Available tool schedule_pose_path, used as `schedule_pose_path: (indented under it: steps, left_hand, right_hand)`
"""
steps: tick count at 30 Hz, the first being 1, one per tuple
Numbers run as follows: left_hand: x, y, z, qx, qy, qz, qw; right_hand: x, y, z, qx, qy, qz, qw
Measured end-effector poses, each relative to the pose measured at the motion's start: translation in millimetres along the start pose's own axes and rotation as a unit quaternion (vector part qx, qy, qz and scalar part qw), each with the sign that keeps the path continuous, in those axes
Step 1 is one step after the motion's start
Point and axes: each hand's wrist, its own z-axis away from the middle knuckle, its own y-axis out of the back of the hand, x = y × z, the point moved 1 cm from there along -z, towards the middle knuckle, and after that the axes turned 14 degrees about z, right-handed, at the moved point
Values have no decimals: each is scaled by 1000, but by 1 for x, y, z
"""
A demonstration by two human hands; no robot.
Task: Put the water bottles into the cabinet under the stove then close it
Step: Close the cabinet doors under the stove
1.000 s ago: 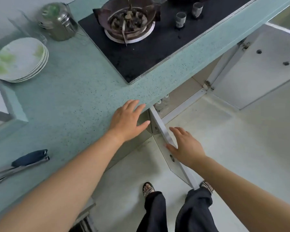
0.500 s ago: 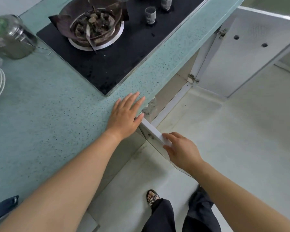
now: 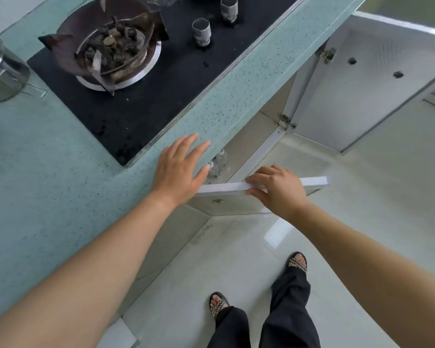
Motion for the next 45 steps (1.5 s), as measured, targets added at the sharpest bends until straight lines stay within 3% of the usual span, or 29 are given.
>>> schedule_pose_path:
  steps: [7,13,17,22,35,38,45]
  left_hand:
    - [27,-22,-97,1,39,2,999]
    - [29,-22,-98,11,49,10,999]
    - [32,-22,-98,6,56,3,998]
    - [30,-22,-99,6,59,9,998]
    - [25,-21,-101,-6,63,25,998]
    - [24,-21,-102,-11,63,25,998]
    - [29,-15,-103,-43,84,33,995]
  right_hand:
    - [109,28,-56,2,49,-11,999]
    - [133,32,-63,-26,121,-6,992]
    - [144,34,-75,-15,61,-34,997]
    - [136,27,-114,33,-99,-129,986]
    - [111,14,-141,65,-233,-245,939]
    - [109,15,-140,48,-237,-223,944]
    - [108,46,-114,-8,-155,-121,980]
